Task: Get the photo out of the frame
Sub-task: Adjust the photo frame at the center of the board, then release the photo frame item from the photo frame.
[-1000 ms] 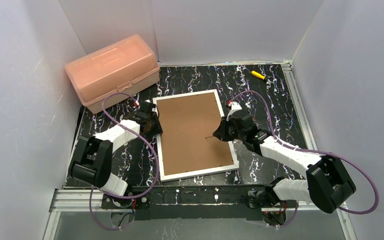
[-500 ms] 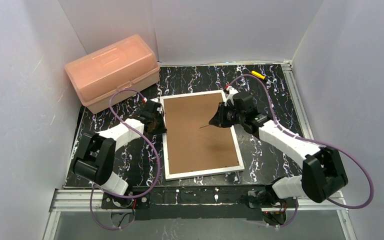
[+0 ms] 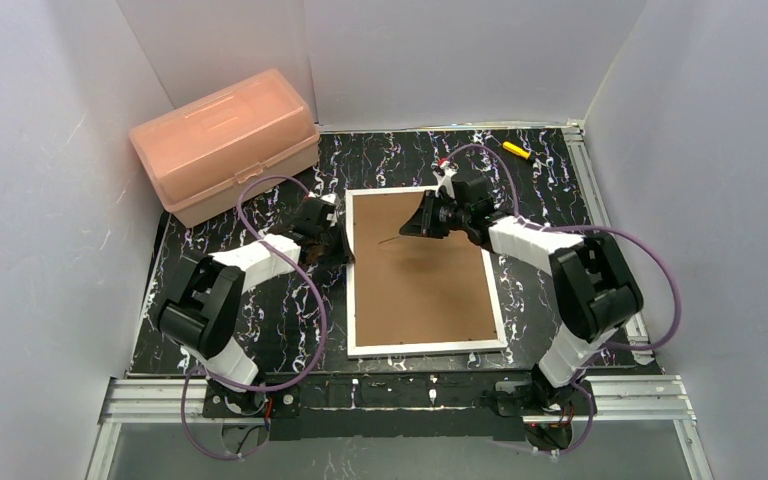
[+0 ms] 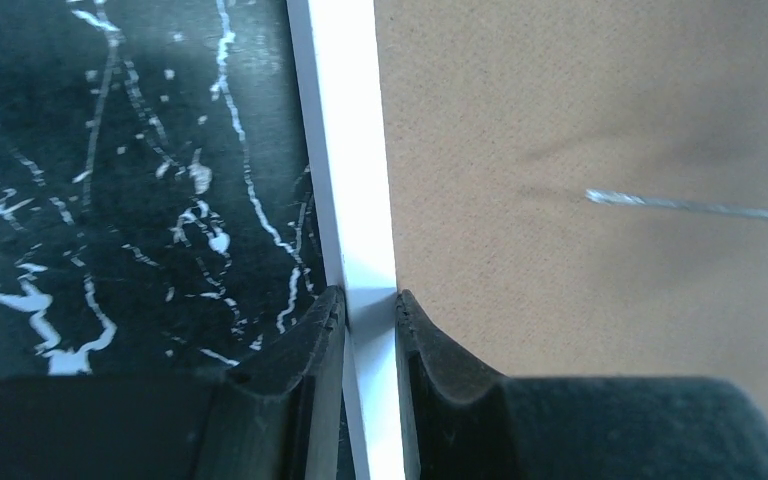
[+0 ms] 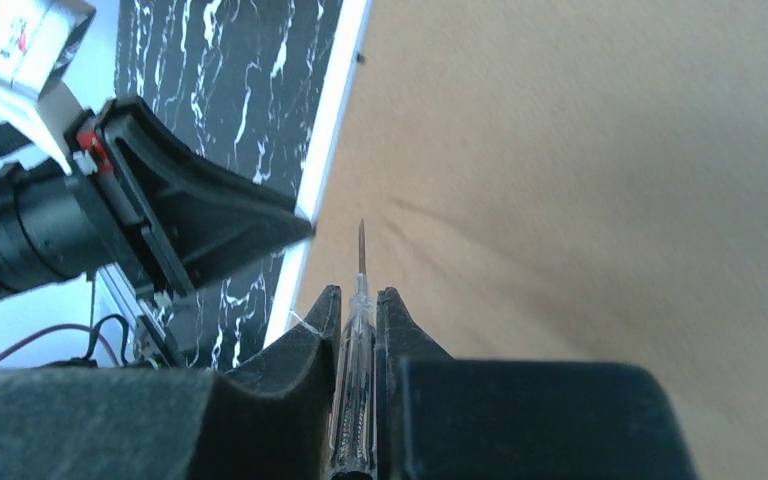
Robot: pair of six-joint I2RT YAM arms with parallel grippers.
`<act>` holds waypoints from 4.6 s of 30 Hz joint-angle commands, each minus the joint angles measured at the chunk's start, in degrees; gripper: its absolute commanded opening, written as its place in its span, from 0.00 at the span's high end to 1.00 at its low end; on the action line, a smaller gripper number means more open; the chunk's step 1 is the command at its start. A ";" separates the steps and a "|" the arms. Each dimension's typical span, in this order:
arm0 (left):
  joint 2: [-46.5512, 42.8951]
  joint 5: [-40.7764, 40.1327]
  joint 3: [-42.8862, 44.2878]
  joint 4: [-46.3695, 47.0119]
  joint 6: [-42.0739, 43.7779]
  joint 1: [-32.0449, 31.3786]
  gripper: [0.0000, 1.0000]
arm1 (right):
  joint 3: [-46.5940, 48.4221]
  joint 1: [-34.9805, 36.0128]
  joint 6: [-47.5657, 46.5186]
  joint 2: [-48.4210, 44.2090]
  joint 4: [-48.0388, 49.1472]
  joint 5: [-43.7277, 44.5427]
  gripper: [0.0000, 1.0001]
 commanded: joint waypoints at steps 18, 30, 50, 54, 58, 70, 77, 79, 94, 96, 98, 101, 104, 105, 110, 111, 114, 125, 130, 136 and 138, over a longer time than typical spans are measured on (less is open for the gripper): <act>-4.35 7.44 -0.98 1.17 -4.20 2.39 0.64 | 10.49 -2.66 10.16 21.45 25.37 -8.42 0.99; -0.88 9.92 1.71 0.98 -4.88 6.77 0.69 | 12.12 -2.70 11.26 25.54 26.84 -10.74 0.99; 3.64 9.09 6.12 1.71 -4.29 7.70 0.72 | 14.27 -2.75 10.35 28.28 25.97 -10.88 0.99; 4.54 9.35 7.06 2.00 -6.18 9.48 0.79 | 14.44 -2.70 10.10 28.60 25.78 -10.82 0.99; 7.10 8.34 9.94 2.00 -6.67 10.58 0.81 | 14.88 -2.69 10.19 29.29 25.89 -10.87 0.99; 18.32 15.21 19.28 0.36 -5.75 10.66 0.83 | 15.45 -2.63 11.36 30.53 27.10 -11.47 0.99; 20.66 17.85 19.96 0.58 -5.71 10.65 1.00 | 16.43 -1.85 12.01 30.81 27.32 -11.64 0.99; 20.73 18.24 19.98 0.55 -5.64 10.60 1.00 | 16.69 -1.60 12.23 30.60 27.32 -11.65 0.99; 21.88 21.79 17.99 3.74 -8.62 10.09 1.00 | 20.79 1.07 9.89 28.71 22.02 -9.38 0.99; 21.79 21.88 17.74 3.80 -8.78 10.14 1.00 | 21.99 1.44 8.62 28.36 19.45 -8.67 0.99; 21.63 21.86 17.63 3.84 -8.81 10.12 1.00 | 23.29 1.99 7.39 27.98 17.39 -7.98 0.99; 21.44 21.95 17.46 3.73 -8.81 10.09 1.00 | 25.85 3.09 5.26 27.52 13.98 -6.55 0.99; 21.49 22.03 17.26 3.79 -8.97 10.11 1.00 | 28.71 4.69 2.79 26.95 9.99 -4.59 0.99; 21.45 22.09 17.13 3.89 -9.05 10.07 1.00 | 29.67 5.22 2.18 26.85 8.90 -3.94 0.99; 21.32 22.28 16.57 4.41 -9.41 9.90 1.00 | 33.77 8.32 0.09 26.54 4.93 -0.80 0.99; 21.27 22.28 16.48 4.52 -9.49 9.83 1.00 | 34.59 8.96 -0.22 26.70 4.24 -0.23 0.99; 21.23 22.21 16.24 4.52 -9.66 9.80 1.00 | 37.24 10.78 -0.82 27.05 2.45 1.51 0.99; 20.92 21.75 15.97 4.55 -10.00 9.67 1.00 | 40.07 16.05 0.29 28.42 3.65 7.37 0.99; 21.00 21.57 16.05 4.59 -10.16 9.45 1.00 | 40.36 17.70 1.89 28.87 4.75 11.72 0.99; 21.00 21.23 15.84 4.64 -10.30 9.37 1.00 | 39.72 19.53 4.87 29.55 8.11 15.80 0.99; 20.92 21.22 15.84 4.58 -10.28 9.36 1.00 | 40.94 20.04 4.25 30.06 7.69 15.98 0.99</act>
